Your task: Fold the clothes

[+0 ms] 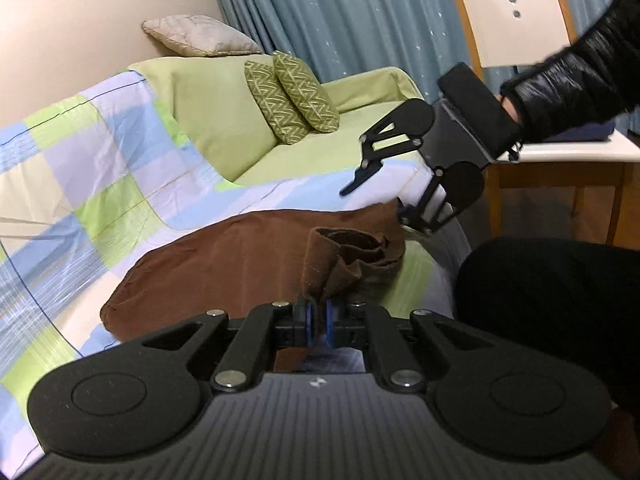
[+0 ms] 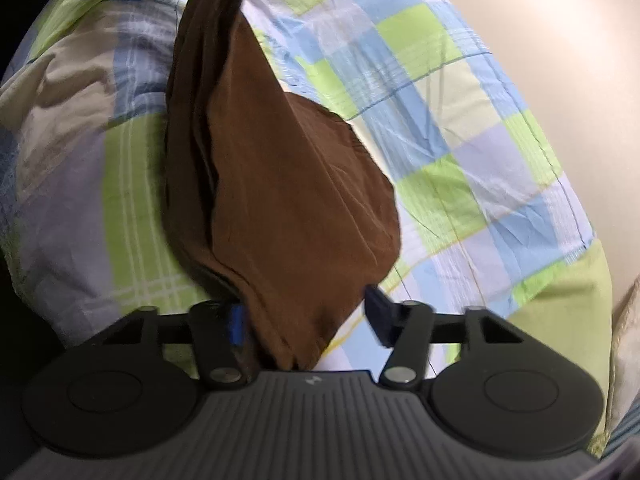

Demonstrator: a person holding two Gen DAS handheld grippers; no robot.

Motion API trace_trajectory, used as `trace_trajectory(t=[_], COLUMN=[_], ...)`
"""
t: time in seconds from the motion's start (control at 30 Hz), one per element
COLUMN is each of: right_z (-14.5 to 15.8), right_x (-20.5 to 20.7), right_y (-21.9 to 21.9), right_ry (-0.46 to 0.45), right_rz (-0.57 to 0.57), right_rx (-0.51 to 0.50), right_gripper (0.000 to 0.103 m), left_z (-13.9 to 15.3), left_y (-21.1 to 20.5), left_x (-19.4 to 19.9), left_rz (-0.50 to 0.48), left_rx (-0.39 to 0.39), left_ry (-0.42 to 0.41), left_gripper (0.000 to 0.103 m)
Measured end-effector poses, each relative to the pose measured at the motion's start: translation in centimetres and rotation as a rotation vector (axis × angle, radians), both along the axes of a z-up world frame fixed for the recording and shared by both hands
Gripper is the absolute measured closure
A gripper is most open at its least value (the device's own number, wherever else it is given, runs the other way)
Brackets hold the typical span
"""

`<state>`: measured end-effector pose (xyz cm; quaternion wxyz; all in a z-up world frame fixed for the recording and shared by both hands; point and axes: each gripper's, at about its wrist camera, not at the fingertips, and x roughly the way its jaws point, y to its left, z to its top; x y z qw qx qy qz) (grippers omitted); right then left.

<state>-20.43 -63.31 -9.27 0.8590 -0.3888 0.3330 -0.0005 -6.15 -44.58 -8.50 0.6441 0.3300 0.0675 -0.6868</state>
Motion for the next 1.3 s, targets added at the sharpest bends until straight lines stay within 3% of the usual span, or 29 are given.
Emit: trace_trajectory(t=[0.03, 0.13, 0.3, 0.4, 0.53, 0.6, 0.67, 0.73, 0.8, 0.93, 1.07, 1.17, 1.3], right_z=[-0.1, 0.4, 6.1, 9.0, 7.2, 5.2, 5.2, 6.9, 9.3, 12.0, 9.9, 6.3, 2.8], right_x=[0.1, 0.3, -2.2, -3.7, -3.7, -3.2, -3.3, -2.8, -0.7, 4.6, 14.3, 20.6, 25.4], right_y=[0.0, -0.1, 2.7, 5.8, 8.0, 8.8, 9.2, 8.6, 6.9, 3.5, -1.2, -4.4, -6.7], right_ry=[0.015, 0.04, -0.014, -0.039, 0.063, 0.159, 0.19, 0.165, 0.119, 0.06, 0.101, 0.161, 0.222], right_rz=[-0.004, -0.038, -0.062, -0.023, 0.017, 0.044, 0.066, 0.067, 0.049, 0.025, 0.001, -0.034, -0.053], right_rx=[-0.005, 0.013, 0.032, 0.048, 0.079, 0.053, 0.002, -0.03, -0.041, -0.064, -0.03, 0.038, 0.15], right_gripper=[0.103, 0.102, 0.102, 0.102, 0.102, 0.102, 0.102, 0.102, 0.102, 0.102, 0.102, 0.102, 0.101], left_z=[0.1, 1.0, 3.8, 3.6, 0.5, 0.4, 1.1, 3.2, 5.3, 7.3, 5.4, 1.7, -1.8], left_y=[0.1, 1.2, 5.6, 8.7, 9.4, 9.3, 9.2, 8.5, 7.1, 2.0, -2.2, -5.4, -6.2], left_x=[0.0, -0.3, -1.1, -2.0, -2.7, -2.9, -2.4, -0.7, 1.8, 9.4, 16.5, 21.0, 24.2], left_rz=[-0.002, 0.01, 0.038, 0.07, 0.093, 0.085, 0.083, 0.102, 0.158, 0.331, 0.445, 0.519, 0.547], left_rx=[0.002, -0.018, -0.066, -0.042, 0.034, 0.032, 0.011, -0.039, -0.084, -0.073, -0.013, 0.063, 0.113], left_ry=[-0.006, -0.029, -0.033, -0.001, 0.064, 0.078, 0.094, 0.105, 0.103, 0.152, 0.221, 0.256, 0.321], left_gripper=[0.098, 0.098, 0.098, 0.098, 0.098, 0.098, 0.098, 0.098, 0.098, 0.098, 0.098, 0.098, 0.098])
